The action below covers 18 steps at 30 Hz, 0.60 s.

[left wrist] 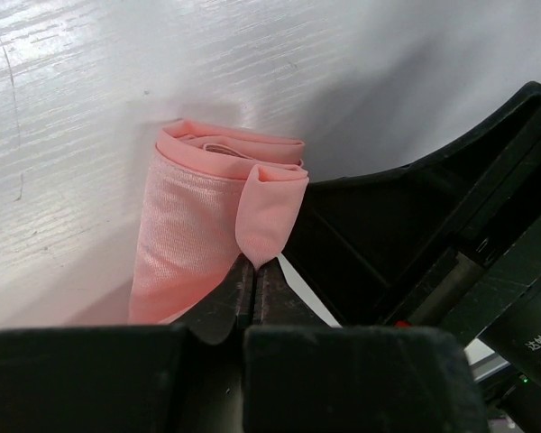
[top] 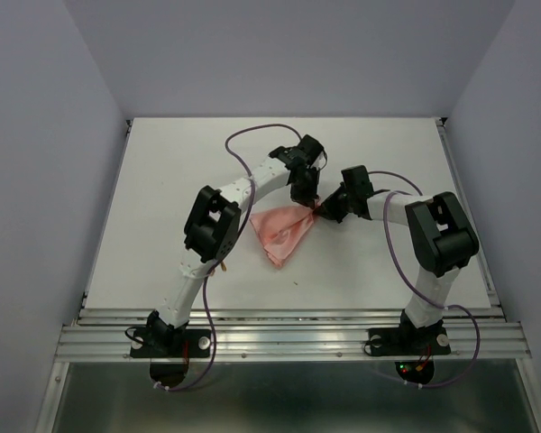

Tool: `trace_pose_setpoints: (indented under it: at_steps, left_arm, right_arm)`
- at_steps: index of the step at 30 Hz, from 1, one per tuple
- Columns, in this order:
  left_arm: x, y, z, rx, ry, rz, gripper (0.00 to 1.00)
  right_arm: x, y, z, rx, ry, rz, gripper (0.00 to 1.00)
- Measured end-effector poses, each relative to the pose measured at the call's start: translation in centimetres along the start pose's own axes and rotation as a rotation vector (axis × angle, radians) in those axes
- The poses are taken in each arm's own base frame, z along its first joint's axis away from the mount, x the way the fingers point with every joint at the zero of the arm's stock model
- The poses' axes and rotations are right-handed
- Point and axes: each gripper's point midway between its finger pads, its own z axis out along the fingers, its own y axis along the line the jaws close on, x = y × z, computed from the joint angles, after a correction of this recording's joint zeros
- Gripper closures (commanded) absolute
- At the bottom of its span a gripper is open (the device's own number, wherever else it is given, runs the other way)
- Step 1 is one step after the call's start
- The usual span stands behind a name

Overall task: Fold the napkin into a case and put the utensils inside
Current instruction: Fold the smaller-rectangle-folded napkin at the center of the board.

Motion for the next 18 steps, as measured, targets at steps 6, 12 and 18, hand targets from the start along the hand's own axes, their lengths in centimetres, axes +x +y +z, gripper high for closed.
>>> trace_pose_setpoints:
  at_steps: [6, 12, 18]
  left_arm:
    - [0.06, 0.06, 0.16, -0.034, -0.014, -0.021, 1.00]
    - [-0.03, 0.35, 0.25, -0.070, -0.032, -0.031, 1.00]
    - [-0.16, 0.75, 0.43, -0.087, -0.039, -0.034, 1.00]
  right_arm:
    - [0.02, 0.08, 0.03, -0.003, 0.001, 0.004, 0.94]
    - [0.01, 0.10, 0.05, -0.005, 0.001, 0.006, 0.94]
    - [0.01, 0.08, 0.04, -0.006, 0.001, -0.010, 0.93]
